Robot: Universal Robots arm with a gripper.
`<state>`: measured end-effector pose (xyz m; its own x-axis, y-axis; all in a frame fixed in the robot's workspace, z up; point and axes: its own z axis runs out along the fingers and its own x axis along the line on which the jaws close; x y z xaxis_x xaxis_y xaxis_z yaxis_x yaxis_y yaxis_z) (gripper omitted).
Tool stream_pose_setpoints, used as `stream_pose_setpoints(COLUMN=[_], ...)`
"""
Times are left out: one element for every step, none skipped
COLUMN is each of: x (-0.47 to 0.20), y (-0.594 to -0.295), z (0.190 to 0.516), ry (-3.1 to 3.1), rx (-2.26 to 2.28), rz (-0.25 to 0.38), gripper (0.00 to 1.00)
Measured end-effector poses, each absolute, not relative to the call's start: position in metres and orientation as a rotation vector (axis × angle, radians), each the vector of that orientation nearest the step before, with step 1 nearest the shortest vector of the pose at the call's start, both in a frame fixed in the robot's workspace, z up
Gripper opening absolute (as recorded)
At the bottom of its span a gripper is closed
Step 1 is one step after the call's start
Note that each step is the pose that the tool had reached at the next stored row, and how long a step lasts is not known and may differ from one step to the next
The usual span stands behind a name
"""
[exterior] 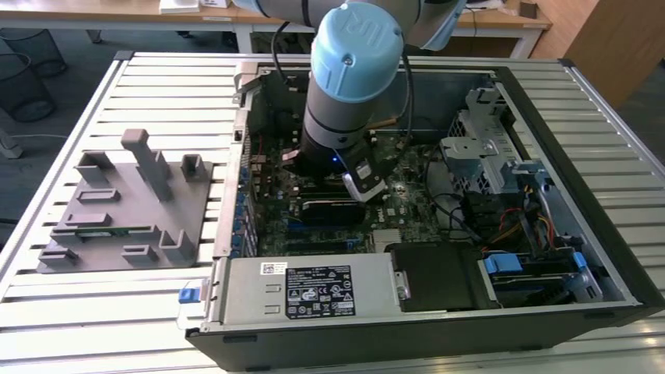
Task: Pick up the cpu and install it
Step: 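Install the second cpu locking lever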
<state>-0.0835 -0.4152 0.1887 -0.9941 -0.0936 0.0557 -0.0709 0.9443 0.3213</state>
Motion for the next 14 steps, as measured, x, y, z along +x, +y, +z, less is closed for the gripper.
stream_pose_setpoints(x=[-0.084, -0.084, -0.083, -0.083, -0.084, -0.084, -0.084, -0.084, -0.084, -0.084, -0.084, -0.084, -0.084, -0.084], y=[-0.415, -0.415, -0.415, -0.415, -0.415, -0.415, -0.415, -0.415, -0.415, -0.415, -0.415, -0.415, -0.415, -0.415], z=[0.189, 0.189, 0.189, 0.188, 0.188, 0.189, 0.189, 0.189, 0.19, 0.191, 0.193, 0.195, 0.197, 0.199], ry=[-3.028, -3.028, -3.028, -3.029, -3.029, -3.029, -3.029, -3.029, -3.029, -3.029, -3.029, -3.029, -3.029, -3.03], rx=[0.128, 0.128, 0.128, 0.129, 0.129, 0.128, 0.128, 0.128, 0.128, 0.128, 0.128, 0.128, 0.128, 0.128], rz=[-0.498, -0.498, -0.497, -0.496, -0.493, -0.492, -0.491, -0.49, -0.491, -0.491, -0.49, -0.49, -0.49, -0.488], gripper=[0.11, 0.11, 0.11, 0.11, 0.11, 0.11, 0.11, 0.11, 0.11, 0.11, 0.11, 0.11, 0.11, 0.11])
